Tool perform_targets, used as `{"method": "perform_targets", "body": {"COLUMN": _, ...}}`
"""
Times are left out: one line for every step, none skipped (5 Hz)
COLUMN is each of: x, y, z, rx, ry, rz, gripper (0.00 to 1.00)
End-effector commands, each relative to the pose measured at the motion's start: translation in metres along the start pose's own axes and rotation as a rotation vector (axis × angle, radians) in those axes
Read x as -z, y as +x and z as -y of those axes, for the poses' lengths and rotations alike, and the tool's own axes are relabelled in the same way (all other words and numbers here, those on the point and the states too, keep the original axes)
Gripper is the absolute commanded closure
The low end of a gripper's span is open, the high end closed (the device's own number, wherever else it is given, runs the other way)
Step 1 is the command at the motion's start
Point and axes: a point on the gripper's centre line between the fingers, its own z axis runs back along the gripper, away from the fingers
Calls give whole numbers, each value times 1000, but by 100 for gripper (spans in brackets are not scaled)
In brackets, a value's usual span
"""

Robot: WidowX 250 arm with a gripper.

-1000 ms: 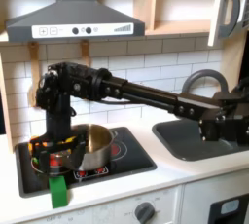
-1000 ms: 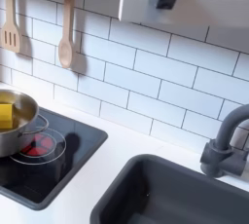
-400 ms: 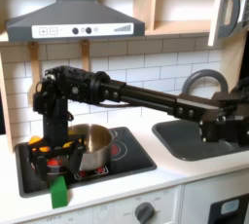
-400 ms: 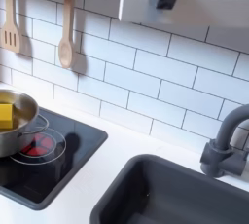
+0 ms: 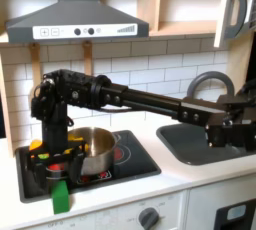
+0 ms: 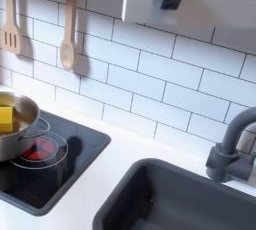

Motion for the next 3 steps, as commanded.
{"method": "perform_targets", "body": {"x": 8, "y": 1, "z": 4, "rx": 48, "ry": -24, "rz": -4, "gripper": 0}}
{"method": "perform_targets", "body": {"x": 14, "y": 3, "z": 4, "rx": 58, "ry": -27, "rz": -9, "gripper": 0}}
{"method": "perform_targets", "body": {"x": 17, "y": 2, "z": 4, "rx": 67, "ry": -31, "rz": -10, "gripper": 0}}
